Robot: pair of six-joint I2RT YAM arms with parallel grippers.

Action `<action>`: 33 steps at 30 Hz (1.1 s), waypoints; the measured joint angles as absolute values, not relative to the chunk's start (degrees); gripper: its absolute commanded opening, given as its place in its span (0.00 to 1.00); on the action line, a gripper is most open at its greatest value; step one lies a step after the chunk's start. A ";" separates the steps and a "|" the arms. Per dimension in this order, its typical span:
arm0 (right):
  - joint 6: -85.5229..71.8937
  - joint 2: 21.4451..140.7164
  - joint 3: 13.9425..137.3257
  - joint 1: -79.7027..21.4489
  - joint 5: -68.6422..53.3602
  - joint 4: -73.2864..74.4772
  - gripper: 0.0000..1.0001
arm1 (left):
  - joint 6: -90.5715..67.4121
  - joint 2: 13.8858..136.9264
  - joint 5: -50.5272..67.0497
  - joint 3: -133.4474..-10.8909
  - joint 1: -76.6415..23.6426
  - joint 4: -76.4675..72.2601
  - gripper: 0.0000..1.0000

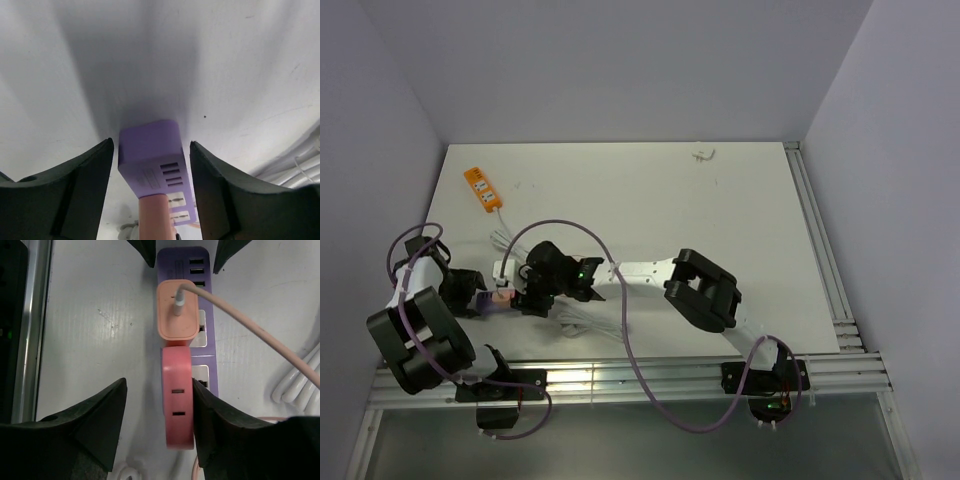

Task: Insert the plug

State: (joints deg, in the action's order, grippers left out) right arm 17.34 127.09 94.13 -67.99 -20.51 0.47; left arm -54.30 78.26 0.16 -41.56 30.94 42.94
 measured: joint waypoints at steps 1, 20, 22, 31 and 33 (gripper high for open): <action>17.04 126.72 93.71 -67.99 -20.53 0.19 0.62 | -54.30 77.80 0.16 -41.56 30.94 43.11 0.76; 11.00 112.84 87.31 -66.57 -22.59 -1.45 1.00 | -57.74 60.86 -5.76 -46.02 31.11 52.27 0.92; 9.50 110.78 85.76 -65.82 -23.00 -1.91 1.00 | -57.98 58.52 -6.11 -46.02 31.16 53.19 0.92; -7.90 99.26 79.64 -54.85 -18.61 -0.99 1.00 | -56.23 52.71 -13.15 -52.71 26.83 54.19 0.91; -11.97 99.18 80.68 -50.39 -16.03 0.84 1.00 | -55.22 52.12 -14.46 -54.59 24.95 53.32 0.90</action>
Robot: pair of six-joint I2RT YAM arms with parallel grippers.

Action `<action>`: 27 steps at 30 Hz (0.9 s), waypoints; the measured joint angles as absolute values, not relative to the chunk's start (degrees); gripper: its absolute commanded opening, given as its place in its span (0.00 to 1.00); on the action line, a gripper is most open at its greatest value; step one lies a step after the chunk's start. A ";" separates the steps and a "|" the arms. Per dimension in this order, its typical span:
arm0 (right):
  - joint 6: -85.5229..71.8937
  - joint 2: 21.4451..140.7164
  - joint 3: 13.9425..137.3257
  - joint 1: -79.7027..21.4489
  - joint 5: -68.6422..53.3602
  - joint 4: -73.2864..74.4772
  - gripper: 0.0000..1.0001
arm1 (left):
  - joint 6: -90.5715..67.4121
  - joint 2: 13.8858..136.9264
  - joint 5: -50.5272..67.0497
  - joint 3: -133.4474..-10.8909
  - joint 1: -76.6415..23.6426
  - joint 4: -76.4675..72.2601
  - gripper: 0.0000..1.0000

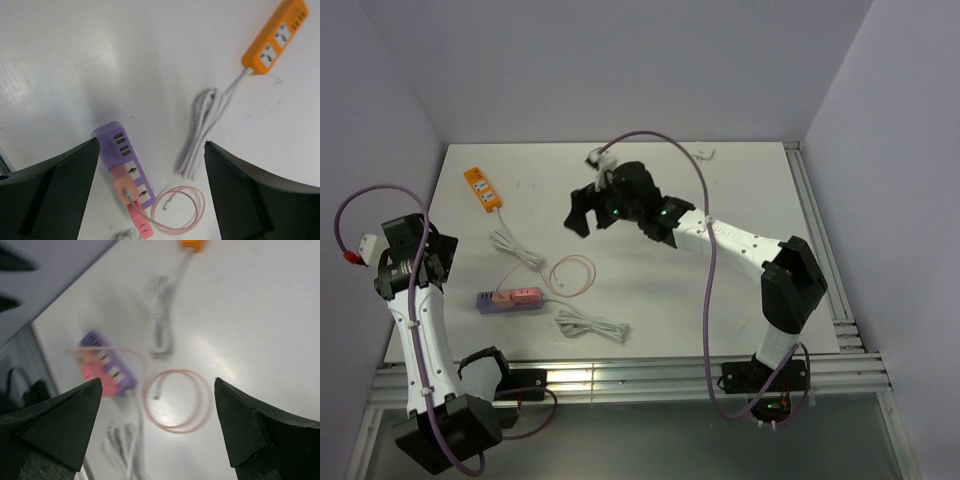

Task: Insert the plug

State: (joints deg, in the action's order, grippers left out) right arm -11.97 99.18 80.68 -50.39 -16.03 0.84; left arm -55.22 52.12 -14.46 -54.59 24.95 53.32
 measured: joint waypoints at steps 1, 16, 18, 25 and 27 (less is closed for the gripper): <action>-14.11 99.18 80.90 -47.97 -14.37 1.78 1.00 | -54.74 51.90 -14.74 -55.18 24.10 52.62 0.89; -29.17 119.46 113.95 -22.76 18.90 26.72 1.00 | -40.77 47.79 1.69 -57.52 10.63 37.10 0.83; -29.15 123.28 118.45 -21.26 20.12 27.70 0.99 | -38.81 47.22 3.68 -57.58 8.34 35.48 0.82; -29.04 133.14 126.15 -15.88 20.38 28.99 0.97 | -35.09 50.17 8.91 -58.94 -0.73 30.04 0.83; -27.97 136.03 128.60 -14.44 20.23 28.71 0.97 | -35.05 51.03 9.56 -58.98 -3.46 28.29 0.83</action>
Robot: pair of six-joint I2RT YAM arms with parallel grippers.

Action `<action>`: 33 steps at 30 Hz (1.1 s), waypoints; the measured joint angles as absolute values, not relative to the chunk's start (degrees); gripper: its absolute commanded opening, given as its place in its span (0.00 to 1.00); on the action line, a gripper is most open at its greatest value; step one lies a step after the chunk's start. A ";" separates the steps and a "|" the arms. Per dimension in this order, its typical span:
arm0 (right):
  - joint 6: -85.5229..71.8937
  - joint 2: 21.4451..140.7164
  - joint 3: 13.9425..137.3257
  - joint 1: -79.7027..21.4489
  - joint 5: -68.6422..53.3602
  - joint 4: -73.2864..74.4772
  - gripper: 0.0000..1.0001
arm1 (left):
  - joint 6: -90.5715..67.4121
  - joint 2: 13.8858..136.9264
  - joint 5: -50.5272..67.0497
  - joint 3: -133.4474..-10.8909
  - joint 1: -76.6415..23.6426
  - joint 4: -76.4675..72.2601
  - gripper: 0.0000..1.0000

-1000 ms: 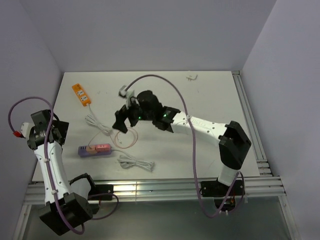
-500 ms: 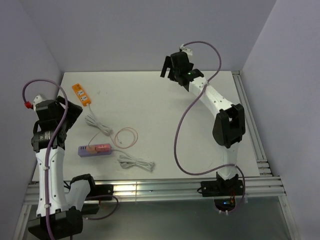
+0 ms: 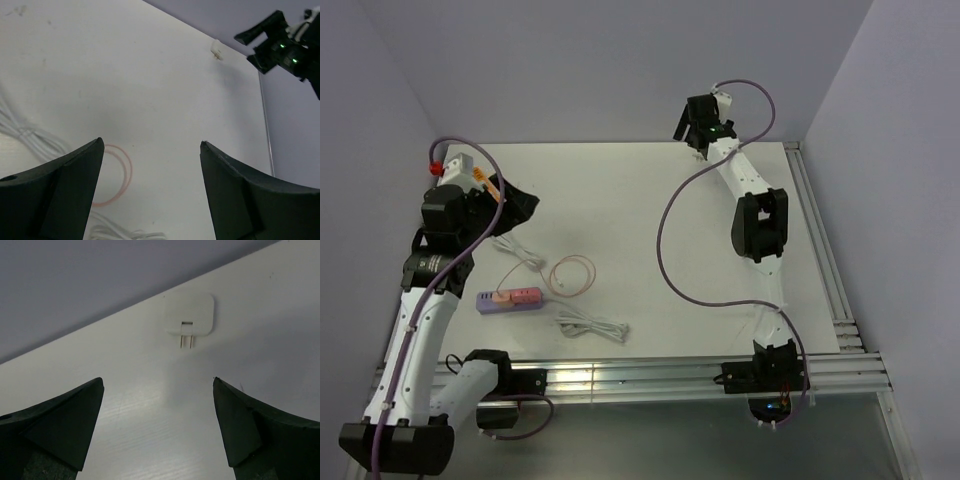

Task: Insert the plug

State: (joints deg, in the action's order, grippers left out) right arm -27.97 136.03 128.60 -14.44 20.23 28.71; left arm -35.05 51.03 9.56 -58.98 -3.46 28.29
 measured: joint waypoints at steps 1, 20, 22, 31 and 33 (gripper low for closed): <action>-27.20 137.97 130.78 -13.82 19.86 28.62 0.97 | -35.07 51.42 9.89 -59.00 -4.89 27.29 0.83; 3.86 146.67 138.39 -10.76 15.38 16.86 0.41 | -35.05 61.47 9.74 -60.03 -19.46 16.49 0.82; 8.16 147.76 138.06 -11.09 17.12 15.20 0.29 | -34.92 61.32 9.21 -60.03 -19.49 16.27 0.82; 20.32 151.09 134.58 -11.55 22.92 6.94 0.00 | -34.81 60.73 8.51 -58.54 -20.97 14.48 0.81; 22.46 152.05 135.35 -11.55 23.38 5.06 0.00 | -34.57 60.73 8.14 -58.41 -21.56 14.66 0.81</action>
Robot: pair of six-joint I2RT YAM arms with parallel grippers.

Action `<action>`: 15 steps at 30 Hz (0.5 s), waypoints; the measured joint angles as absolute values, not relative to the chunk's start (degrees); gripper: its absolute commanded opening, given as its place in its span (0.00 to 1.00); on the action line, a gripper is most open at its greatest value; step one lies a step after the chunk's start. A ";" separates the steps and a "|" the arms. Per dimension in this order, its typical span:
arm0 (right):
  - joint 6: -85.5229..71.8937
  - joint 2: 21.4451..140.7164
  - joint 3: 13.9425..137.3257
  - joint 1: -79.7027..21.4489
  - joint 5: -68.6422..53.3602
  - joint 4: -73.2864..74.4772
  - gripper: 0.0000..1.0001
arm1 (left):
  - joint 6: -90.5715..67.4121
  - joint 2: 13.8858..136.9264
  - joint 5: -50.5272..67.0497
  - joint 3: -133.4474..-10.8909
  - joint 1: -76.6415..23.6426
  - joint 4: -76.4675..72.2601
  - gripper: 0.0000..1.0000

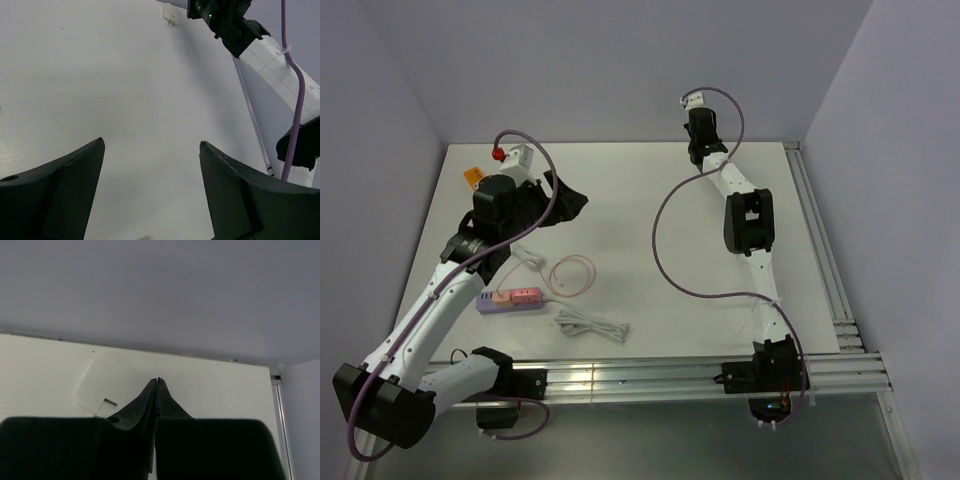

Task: Insert the plug

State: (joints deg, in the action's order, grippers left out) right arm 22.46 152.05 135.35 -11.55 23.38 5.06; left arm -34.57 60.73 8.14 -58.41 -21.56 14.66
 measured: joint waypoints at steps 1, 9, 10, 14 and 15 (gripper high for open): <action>23.59 152.55 135.83 -11.55 23.27 4.62 0.00 | -34.46 60.73 8.03 -58.41 -21.82 14.83 0.81; 32.51 154.08 136.57 -11.75 19.16 3.20 0.00 | -33.63 60.73 7.51 -58.41 -22.46 15.94 0.81; 33.80 154.17 136.57 -11.75 18.79 3.01 0.00 | -33.61 60.73 7.46 -58.41 -22.55 16.03 0.81; 39.20 155.06 136.57 -11.75 17.47 2.24 0.00 | -33.47 60.84 7.25 -58.41 -23.07 16.51 0.81; 40.21 155.39 136.57 -11.75 17.45 2.11 0.00 | -33.32 60.97 7.14 -58.41 -23.33 16.78 0.81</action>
